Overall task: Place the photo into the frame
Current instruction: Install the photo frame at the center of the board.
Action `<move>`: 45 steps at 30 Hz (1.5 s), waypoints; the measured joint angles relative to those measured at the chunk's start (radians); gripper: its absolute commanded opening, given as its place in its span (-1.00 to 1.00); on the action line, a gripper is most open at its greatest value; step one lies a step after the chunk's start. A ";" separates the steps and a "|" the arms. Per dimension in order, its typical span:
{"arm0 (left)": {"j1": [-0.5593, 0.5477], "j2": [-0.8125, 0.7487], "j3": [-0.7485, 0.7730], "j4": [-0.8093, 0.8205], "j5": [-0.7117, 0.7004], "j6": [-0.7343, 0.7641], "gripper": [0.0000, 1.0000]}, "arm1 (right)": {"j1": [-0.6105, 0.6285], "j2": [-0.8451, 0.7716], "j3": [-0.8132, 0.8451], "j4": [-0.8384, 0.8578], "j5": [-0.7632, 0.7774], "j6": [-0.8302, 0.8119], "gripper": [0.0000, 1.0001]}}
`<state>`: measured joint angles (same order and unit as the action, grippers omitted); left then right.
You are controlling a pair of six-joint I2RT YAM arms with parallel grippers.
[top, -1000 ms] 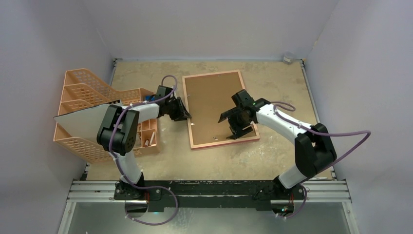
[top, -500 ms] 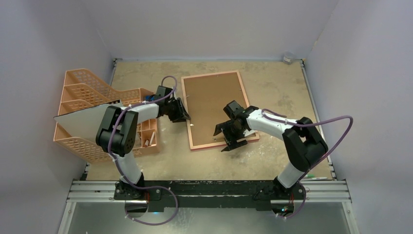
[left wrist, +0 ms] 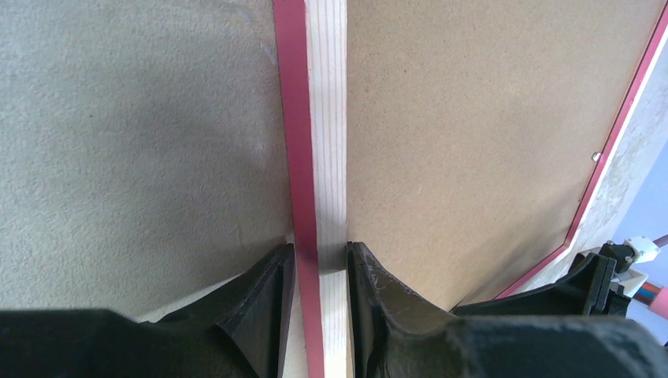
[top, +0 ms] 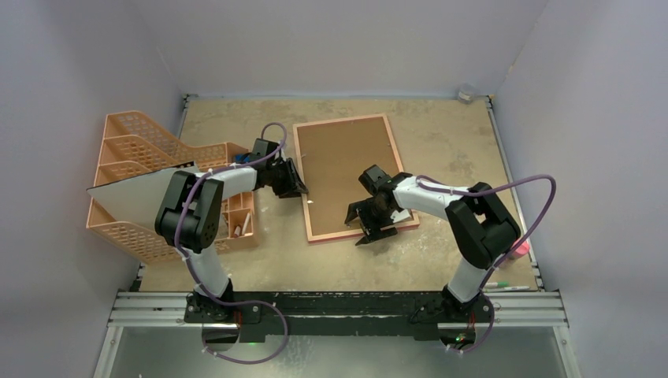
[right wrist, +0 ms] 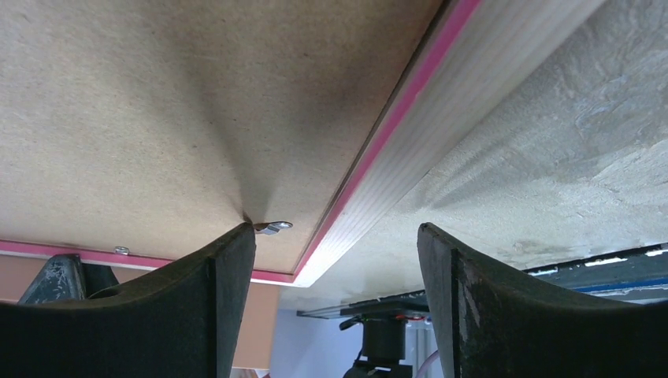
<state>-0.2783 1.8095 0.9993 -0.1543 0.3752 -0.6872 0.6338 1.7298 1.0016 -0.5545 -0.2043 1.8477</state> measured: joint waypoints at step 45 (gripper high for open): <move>-0.002 0.000 0.000 -0.003 0.005 0.001 -0.35 | -0.018 0.031 0.053 -0.040 0.018 -0.154 0.51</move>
<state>-0.2802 1.8095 0.9997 -0.1574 0.3798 -0.6861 0.6155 1.7603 1.0550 -0.5949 -0.1864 1.6932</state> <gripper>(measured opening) 0.318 0.625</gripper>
